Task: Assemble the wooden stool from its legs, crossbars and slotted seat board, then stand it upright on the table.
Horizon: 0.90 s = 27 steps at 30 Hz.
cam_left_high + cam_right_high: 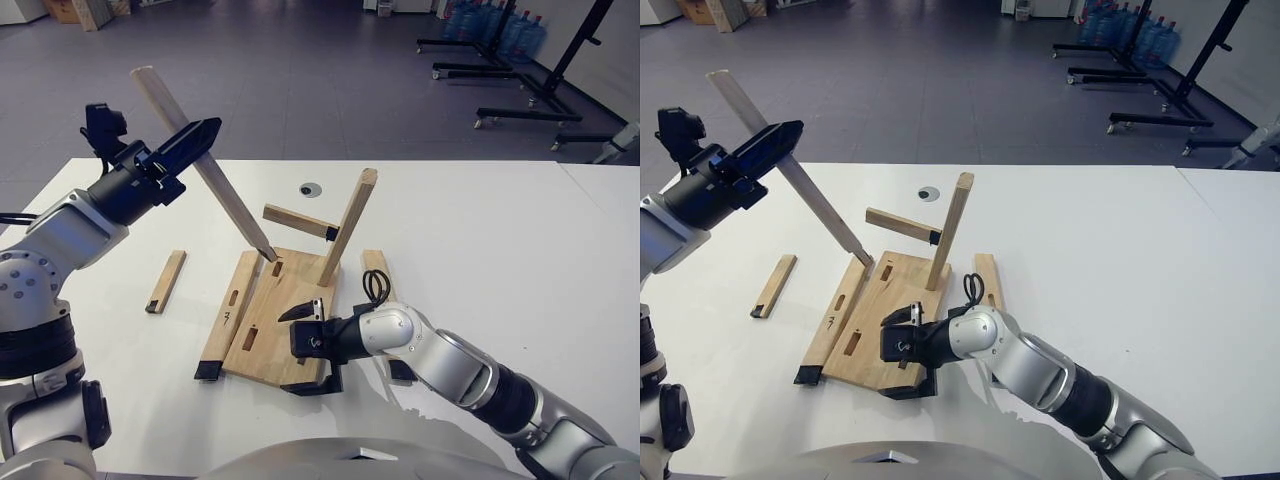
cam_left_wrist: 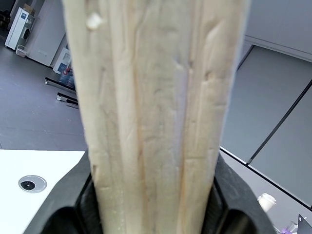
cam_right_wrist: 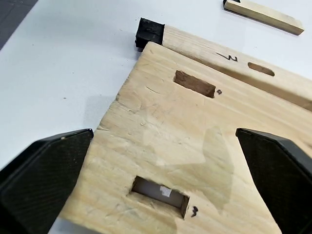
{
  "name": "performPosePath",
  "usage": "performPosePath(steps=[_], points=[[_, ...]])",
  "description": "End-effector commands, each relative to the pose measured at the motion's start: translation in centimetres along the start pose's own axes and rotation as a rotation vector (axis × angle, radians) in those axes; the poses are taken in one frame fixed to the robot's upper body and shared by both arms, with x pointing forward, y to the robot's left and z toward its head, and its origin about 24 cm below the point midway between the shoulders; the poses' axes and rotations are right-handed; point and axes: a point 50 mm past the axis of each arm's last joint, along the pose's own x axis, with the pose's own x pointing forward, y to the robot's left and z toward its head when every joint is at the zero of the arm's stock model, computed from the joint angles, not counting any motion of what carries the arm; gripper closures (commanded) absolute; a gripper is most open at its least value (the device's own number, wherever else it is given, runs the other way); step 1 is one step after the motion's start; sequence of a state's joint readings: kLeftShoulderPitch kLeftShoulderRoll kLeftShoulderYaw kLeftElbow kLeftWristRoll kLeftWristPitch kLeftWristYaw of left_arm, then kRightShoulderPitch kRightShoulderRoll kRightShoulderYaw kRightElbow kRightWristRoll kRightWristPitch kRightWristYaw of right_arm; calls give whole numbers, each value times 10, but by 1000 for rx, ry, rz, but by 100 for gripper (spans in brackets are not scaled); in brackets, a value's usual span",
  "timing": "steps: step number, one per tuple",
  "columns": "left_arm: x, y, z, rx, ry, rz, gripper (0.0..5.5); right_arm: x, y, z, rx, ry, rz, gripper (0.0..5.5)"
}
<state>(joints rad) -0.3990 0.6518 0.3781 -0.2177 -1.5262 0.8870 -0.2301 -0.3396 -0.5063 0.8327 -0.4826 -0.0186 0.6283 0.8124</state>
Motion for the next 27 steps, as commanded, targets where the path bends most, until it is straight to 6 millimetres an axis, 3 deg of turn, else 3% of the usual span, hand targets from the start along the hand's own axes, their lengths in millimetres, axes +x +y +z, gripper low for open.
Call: performPosePath(steps=[1, 5, 10, 19, 24, 27], points=[[0, 0, -2, -4, 10, 5, 348, -9, 5, -19, -23, 94, 18, 10], [-1, 0, -1, -3, 4, 8, 348, -25, 15, -32, 4, 149, 48, 10], [-2, 1, -3, -6, 2, 15, 348, -41, 11, -44, 44, 190, 1, 10], [1, 1, -3, -5, 1, 4, 348, -47, 13, 2, 204, -74, 102, 10], [1, 1, -3, -4, -3, 3, 348, -37, 7, 2, 176, -24, 95, 10], [2, 0, -4, -4, 0, -2, 348, -24, -3, -3, 59, 31, 34, 10]])
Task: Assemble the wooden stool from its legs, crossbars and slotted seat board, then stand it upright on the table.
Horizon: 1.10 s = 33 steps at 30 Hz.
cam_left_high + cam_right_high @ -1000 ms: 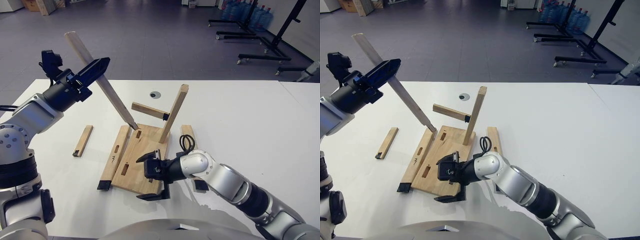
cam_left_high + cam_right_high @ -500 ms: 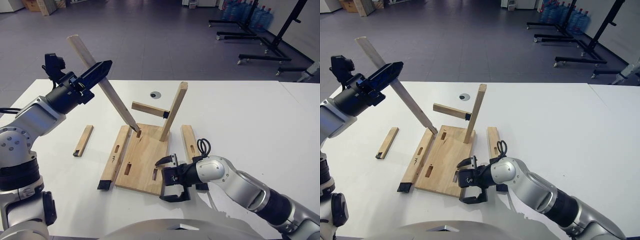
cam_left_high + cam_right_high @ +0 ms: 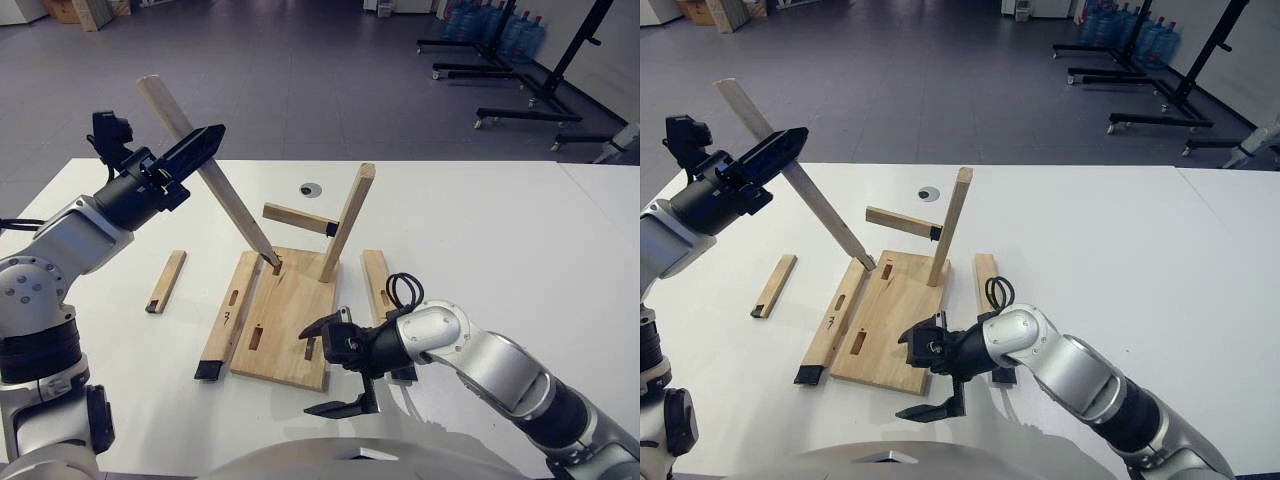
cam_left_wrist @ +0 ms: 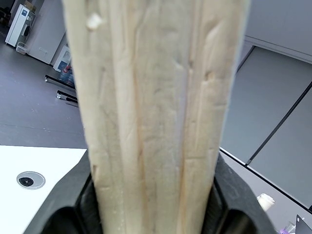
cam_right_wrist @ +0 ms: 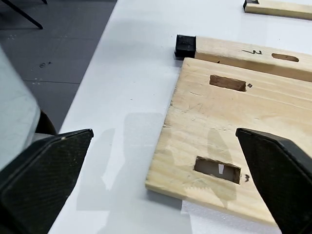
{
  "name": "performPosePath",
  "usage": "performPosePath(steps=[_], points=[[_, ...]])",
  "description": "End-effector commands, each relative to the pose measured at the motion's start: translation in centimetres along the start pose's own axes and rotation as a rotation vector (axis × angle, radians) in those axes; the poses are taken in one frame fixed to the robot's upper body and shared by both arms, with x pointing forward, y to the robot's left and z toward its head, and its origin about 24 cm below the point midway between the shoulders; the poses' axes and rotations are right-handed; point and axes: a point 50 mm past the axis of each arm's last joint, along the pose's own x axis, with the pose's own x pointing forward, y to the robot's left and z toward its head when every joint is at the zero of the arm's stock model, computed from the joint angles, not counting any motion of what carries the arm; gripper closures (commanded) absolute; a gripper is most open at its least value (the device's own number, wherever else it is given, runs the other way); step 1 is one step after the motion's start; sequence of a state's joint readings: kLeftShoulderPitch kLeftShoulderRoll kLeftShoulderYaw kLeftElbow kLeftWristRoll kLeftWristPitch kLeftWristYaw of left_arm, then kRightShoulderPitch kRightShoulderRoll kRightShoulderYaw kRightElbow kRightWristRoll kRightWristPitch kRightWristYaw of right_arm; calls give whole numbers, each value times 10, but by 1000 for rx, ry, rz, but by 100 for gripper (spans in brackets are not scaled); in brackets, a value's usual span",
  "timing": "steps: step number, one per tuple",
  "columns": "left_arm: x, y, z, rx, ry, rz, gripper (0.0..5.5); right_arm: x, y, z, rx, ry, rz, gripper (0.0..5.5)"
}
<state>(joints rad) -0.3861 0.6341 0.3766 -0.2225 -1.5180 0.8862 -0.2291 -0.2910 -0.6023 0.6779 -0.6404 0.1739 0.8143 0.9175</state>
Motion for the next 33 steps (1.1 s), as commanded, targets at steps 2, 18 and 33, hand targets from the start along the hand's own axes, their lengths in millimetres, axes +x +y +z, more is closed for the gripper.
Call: performPosePath(steps=[2, 18, 33], points=[[2, -2, -1, 6, 1, -7, 348, 15, -12, -5, -163, 78, -58, 10], [5, -1, -4, -6, -6, 3, 348, -3, -7, -37, -183, 273, -18, 10], [2, 0, -4, -7, -22, 23, 348, -54, -32, -66, -226, 487, -44, 10]])
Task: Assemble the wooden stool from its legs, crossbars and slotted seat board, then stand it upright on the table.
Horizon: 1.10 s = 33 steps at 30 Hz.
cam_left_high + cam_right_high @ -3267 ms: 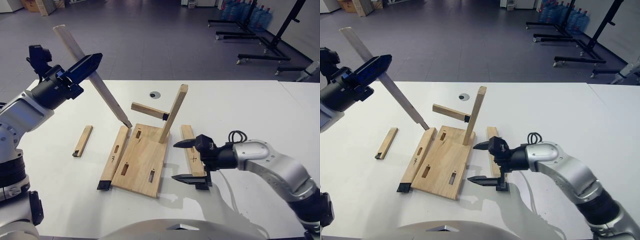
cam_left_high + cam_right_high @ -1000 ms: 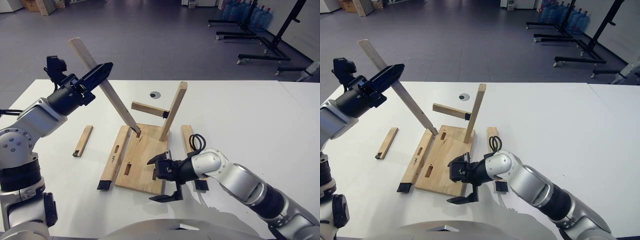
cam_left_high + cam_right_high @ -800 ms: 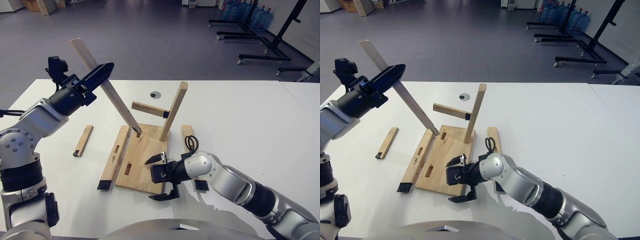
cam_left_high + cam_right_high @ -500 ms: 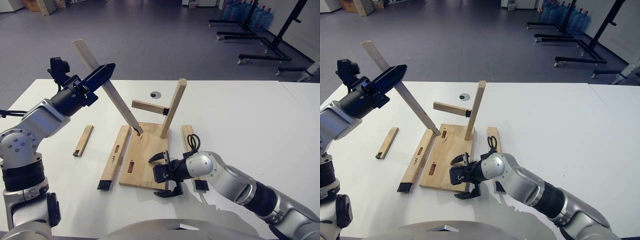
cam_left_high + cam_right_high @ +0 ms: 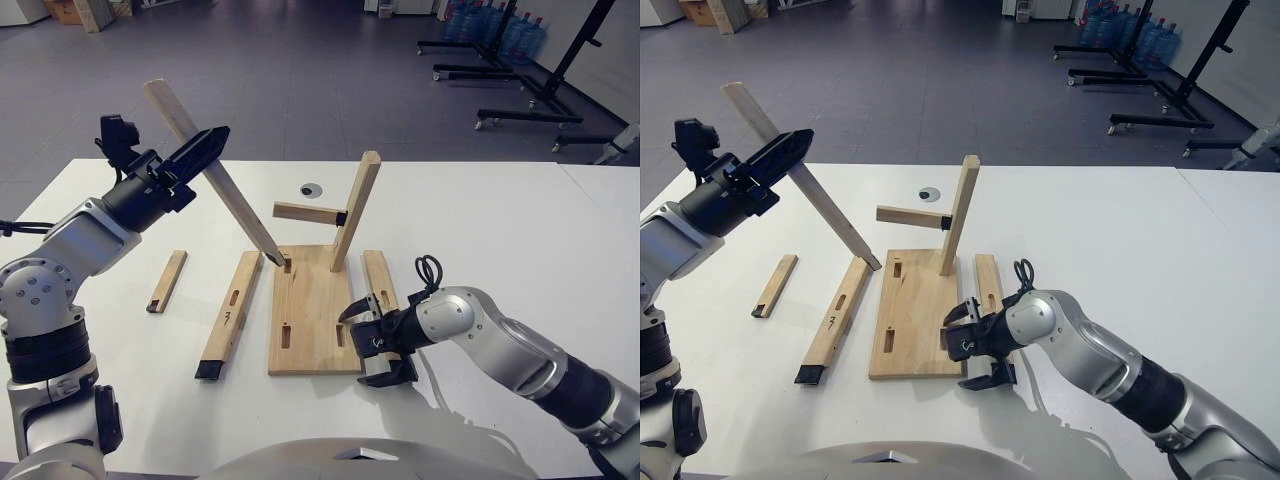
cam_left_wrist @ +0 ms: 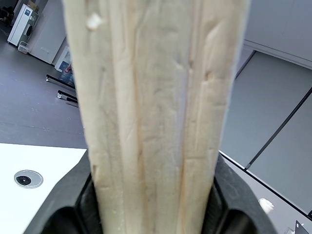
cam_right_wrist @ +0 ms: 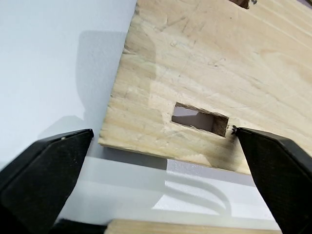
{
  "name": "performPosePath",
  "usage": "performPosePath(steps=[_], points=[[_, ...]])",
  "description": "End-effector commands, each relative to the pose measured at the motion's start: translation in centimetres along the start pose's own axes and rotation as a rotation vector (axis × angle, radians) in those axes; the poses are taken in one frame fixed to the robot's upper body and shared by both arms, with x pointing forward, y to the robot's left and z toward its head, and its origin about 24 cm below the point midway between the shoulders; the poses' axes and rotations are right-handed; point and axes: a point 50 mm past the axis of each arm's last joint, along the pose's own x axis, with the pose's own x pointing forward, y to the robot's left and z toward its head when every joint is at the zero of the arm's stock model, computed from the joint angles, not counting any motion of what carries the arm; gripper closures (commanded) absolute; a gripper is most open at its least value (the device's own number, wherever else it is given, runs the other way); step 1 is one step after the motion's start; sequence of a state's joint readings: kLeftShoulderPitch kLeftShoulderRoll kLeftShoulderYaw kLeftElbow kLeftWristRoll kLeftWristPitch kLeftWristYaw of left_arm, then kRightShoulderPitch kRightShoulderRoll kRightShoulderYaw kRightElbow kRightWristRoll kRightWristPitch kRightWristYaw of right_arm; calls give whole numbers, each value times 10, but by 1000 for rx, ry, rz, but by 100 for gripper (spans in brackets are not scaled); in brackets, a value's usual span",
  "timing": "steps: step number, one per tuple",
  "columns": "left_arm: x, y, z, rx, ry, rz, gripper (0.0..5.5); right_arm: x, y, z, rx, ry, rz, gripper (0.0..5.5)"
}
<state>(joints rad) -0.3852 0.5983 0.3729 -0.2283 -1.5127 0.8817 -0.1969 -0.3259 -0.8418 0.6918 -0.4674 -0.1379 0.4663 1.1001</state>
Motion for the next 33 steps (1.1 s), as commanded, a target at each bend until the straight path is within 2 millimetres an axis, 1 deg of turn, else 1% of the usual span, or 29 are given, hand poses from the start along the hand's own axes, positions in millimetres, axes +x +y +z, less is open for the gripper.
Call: performPosePath(steps=[1, 5, 8, 10, 11, 12, 14, 16, 18, 20, 22, 25, 30, 33], points=[[-1, -1, 1, 14, -10, 6, 348, -9, -2, -31, 45, 142, 0, 10], [-3, -1, 0, 15, -12, 16, 348, -17, -7, -41, 48, 180, -15, 10], [-3, 0, 0, 17, -15, 21, 348, -21, -10, -38, 30, 161, -26, 10], [-4, 1, 0, 23, -18, 26, 348, -25, -19, -28, 71, 87, -58, 10], [-4, 1, 1, 26, -20, 26, 348, -29, -28, -19, 105, 16, -106, 10], [-4, 1, 2, 28, -24, 25, 348, -34, -41, -6, 155, -82, -161, 10], [-4, 1, 3, 32, -30, 26, 348, -40, -56, 18, 229, -254, -219, 10], [-2, 2, 4, 35, -31, 24, 348, -38, -60, 37, 247, -371, -225, 10], [-1, 2, 5, 38, -31, 18, 348, -30, -53, 49, 251, -431, -194, 10], [-1, 1, 5, 40, -33, 16, 348, -19, -42, 50, 234, -417, -155, 10], [-1, 2, 5, 40, -31, 16, 348, -9, -32, 47, 223, -387, -131, 10], [-1, 2, 5, 39, -28, 15, 348, 7, -23, 41, 175, -333, -137, 10], [0, 3, 2, 33, -19, 16, 348, 34, -17, 37, 113, -257, -126, 10], [2, 3, 1, 31, -16, 13, 348, 43, -15, 32, 89, -193, -96, 10]])
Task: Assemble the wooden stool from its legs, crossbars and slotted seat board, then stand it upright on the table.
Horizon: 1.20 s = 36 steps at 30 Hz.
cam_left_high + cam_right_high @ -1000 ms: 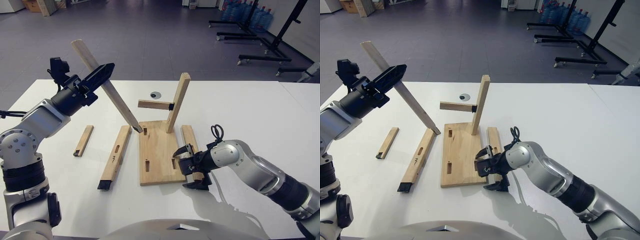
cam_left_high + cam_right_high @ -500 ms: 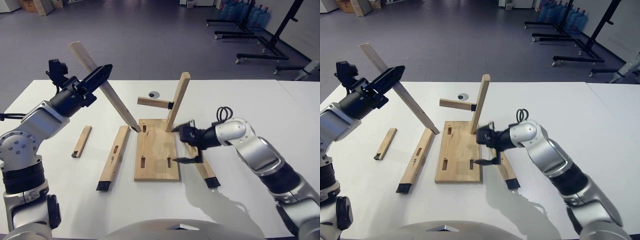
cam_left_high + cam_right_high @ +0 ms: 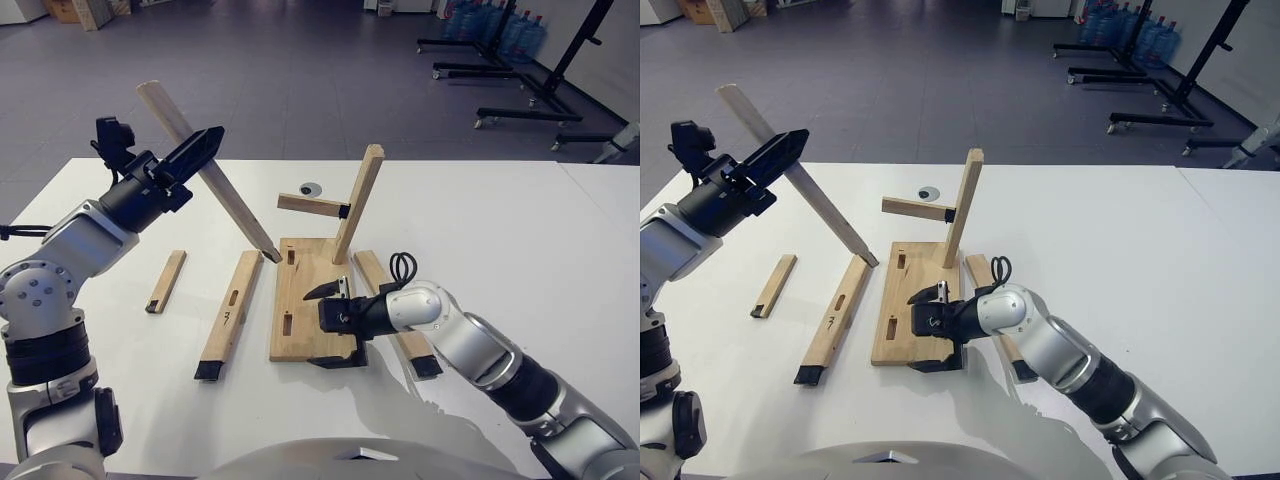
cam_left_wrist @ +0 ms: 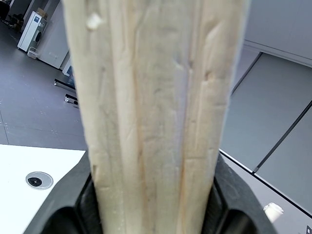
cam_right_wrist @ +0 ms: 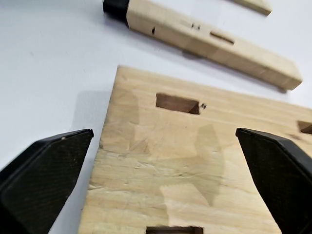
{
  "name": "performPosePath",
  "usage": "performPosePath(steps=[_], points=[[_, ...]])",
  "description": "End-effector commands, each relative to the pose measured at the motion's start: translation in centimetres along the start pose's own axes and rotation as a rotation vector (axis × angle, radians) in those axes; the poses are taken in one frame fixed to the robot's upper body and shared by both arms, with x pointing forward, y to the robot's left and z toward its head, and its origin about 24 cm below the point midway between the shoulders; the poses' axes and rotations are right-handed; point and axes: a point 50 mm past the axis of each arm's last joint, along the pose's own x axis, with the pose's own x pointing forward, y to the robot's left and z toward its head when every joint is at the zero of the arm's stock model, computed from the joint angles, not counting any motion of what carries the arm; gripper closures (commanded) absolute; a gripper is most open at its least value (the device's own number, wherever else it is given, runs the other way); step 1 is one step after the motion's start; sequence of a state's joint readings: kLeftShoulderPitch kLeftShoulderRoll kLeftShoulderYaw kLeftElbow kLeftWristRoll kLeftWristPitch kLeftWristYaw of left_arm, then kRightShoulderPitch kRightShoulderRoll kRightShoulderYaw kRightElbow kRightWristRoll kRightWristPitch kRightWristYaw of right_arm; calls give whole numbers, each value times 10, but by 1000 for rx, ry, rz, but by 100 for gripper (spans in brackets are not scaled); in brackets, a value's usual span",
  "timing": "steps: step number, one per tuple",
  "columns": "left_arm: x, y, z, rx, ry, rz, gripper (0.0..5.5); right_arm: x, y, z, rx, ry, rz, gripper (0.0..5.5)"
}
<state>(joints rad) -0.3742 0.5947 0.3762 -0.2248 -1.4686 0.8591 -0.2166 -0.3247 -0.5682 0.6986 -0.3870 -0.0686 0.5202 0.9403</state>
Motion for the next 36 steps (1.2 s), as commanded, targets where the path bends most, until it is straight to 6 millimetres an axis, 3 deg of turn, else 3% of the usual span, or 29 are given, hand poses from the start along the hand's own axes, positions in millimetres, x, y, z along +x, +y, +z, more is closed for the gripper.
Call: performPosePath(steps=[1, 6, 12, 17, 23, 29, 36], points=[[5, -2, 1, 9, 0, -13, 348, 8, -1, -10, -28, 98, 24, 10], [7, -2, -1, 9, 1, -16, 348, -1, 0, -28, -16, 209, 74, 10], [6, -2, 0, 8, -10, -9, 348, -32, 10, -53, 18, 324, 166, 10], [5, -2, -1, 9, -16, -3, 348, -55, 4, -64, 17, 396, 197, 10], [11, -1, -6, 33, 3, 16, 348, -63, 3, -46, -2, 309, 227, 10], [24, 5, -14, 140, 34, 42, 348, -80, -28, -7, -5, 162, 114, 10], [46, 4, -23, 175, 49, -100, 348, -92, -44, -8, 35, 150, -1, 10]])
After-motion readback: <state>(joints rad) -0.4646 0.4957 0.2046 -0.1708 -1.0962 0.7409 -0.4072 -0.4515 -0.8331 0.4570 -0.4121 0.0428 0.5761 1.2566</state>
